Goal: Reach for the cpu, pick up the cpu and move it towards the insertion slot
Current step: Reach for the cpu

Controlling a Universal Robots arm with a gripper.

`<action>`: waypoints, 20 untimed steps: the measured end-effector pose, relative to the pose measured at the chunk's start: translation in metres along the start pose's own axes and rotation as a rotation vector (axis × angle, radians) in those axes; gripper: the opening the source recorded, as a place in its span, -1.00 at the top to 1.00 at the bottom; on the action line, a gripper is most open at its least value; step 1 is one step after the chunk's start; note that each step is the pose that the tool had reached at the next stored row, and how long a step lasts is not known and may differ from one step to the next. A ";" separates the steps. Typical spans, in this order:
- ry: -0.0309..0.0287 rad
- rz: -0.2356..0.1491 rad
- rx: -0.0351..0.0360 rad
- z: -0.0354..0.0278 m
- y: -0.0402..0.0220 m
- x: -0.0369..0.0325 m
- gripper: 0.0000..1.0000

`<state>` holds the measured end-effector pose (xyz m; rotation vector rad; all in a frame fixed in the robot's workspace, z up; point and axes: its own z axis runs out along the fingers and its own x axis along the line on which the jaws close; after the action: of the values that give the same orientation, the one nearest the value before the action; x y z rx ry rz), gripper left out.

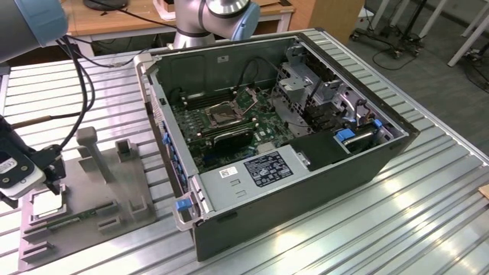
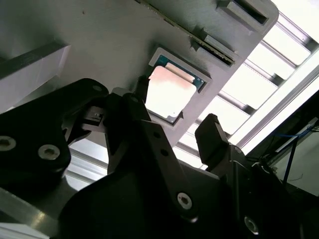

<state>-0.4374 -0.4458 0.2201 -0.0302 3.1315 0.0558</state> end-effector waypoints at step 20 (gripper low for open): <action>-0.0001 0.000 -0.0116 0.0256 -0.0009 -0.0005 -0.29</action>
<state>-0.4366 -0.4458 0.1944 -0.0301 3.1312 0.0739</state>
